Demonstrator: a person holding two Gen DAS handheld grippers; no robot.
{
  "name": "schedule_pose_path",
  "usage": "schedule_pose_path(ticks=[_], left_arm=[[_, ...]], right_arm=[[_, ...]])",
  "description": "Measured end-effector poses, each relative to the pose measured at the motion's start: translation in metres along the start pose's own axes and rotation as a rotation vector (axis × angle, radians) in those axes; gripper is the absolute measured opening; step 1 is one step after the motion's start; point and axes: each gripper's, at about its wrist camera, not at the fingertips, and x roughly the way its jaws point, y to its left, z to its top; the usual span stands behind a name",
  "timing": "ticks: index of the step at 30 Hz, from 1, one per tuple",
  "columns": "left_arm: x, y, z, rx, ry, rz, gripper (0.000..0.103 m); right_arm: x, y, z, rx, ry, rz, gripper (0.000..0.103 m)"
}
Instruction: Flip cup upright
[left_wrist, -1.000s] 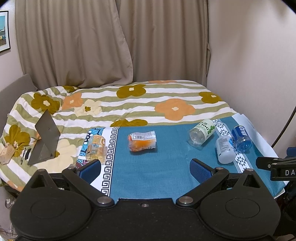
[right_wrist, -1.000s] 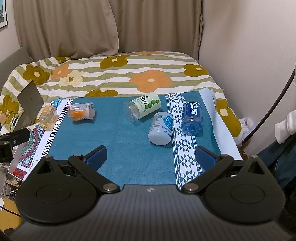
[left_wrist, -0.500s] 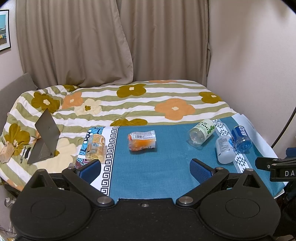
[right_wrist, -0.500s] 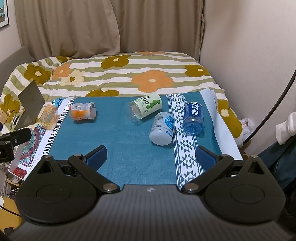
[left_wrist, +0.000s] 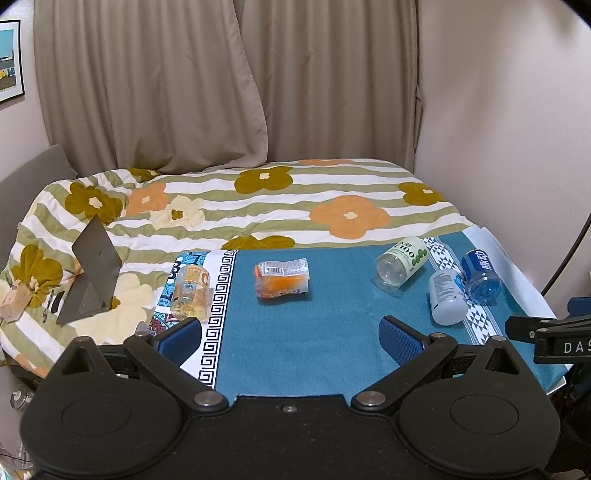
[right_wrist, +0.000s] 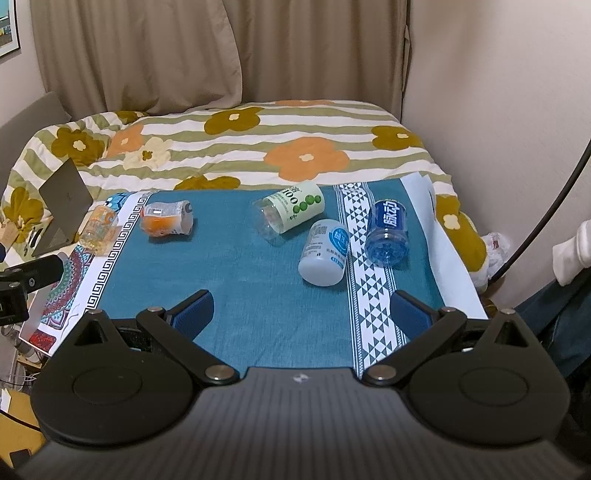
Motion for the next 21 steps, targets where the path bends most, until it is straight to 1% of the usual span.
schedule_pose_path(ticks=[12, 16, 21], left_arm=[[-0.007, -0.004, 0.002, -0.002, 0.002, 0.019, 0.103], [-0.004, -0.005, 0.012, 0.037, 0.004, 0.031, 0.103], [0.006, 0.0, 0.035, 0.095, 0.0, 0.055, 0.103]], right_arm=[[0.004, -0.013, -0.004, 0.003, 0.011, 0.007, 0.103], [0.006, -0.018, 0.0, 0.003, 0.016, 0.025, 0.103], [0.011, -0.026, 0.012, -0.01, 0.018, 0.065, 0.103]])
